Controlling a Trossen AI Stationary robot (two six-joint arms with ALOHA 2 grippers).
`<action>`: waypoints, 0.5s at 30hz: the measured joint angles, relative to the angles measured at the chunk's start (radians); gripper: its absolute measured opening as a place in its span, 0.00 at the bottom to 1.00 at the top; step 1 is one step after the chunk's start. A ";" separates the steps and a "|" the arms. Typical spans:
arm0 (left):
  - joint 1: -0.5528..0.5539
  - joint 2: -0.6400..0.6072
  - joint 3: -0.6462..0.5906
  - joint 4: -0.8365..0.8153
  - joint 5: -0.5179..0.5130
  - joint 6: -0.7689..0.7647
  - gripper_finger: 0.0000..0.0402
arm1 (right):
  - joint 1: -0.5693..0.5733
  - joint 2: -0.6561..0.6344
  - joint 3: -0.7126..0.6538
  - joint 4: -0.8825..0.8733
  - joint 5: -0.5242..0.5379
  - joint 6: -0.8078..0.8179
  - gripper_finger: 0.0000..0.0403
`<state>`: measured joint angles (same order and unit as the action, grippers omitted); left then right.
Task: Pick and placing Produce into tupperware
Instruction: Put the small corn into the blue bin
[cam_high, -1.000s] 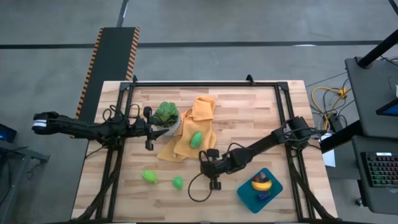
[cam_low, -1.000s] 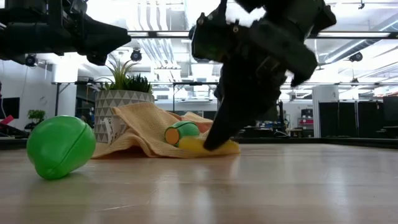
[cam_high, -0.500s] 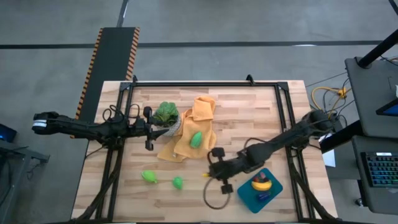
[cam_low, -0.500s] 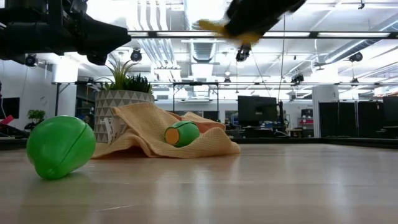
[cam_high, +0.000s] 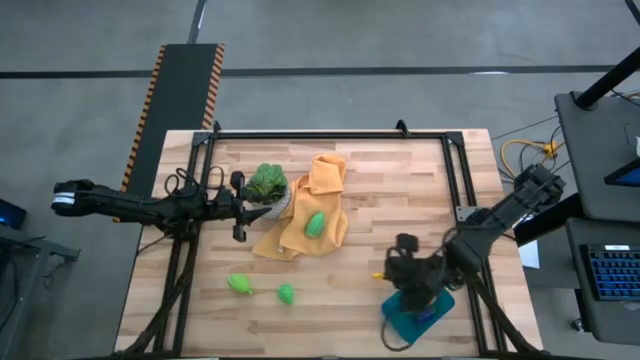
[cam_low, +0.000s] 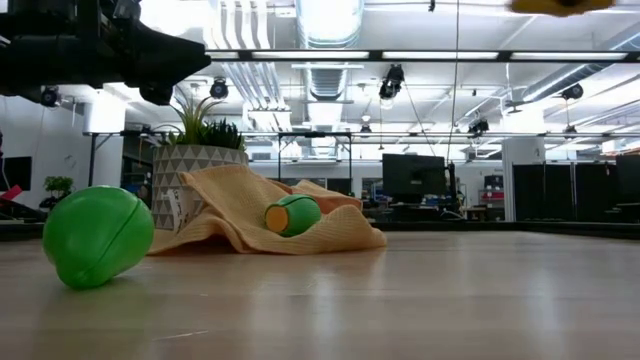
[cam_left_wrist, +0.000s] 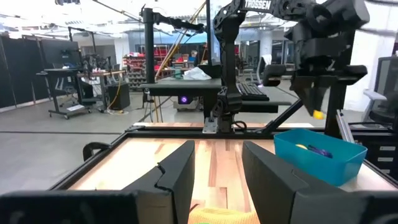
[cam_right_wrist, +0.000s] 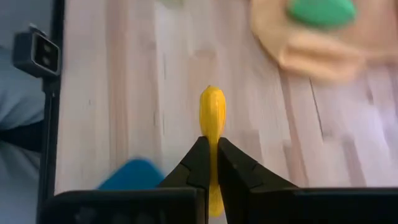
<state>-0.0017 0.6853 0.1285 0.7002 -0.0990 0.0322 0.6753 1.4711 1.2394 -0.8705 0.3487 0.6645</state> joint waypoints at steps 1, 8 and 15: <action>0.000 -0.001 -0.001 -0.001 0.000 0.000 0.30 | 0.021 -0.004 -0.001 -0.029 0.013 0.053 0.03; 0.000 0.001 0.000 -0.001 0.000 0.000 0.30 | 0.173 0.002 -0.012 -0.155 0.042 0.378 0.03; 0.000 0.005 0.000 -0.001 -0.004 -0.001 0.30 | 0.294 0.033 -0.030 -0.231 0.047 0.648 0.03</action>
<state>-0.0017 0.6899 0.1284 0.6988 -0.1028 0.0317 0.9691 1.5042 1.2097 -1.1019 0.3958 1.3126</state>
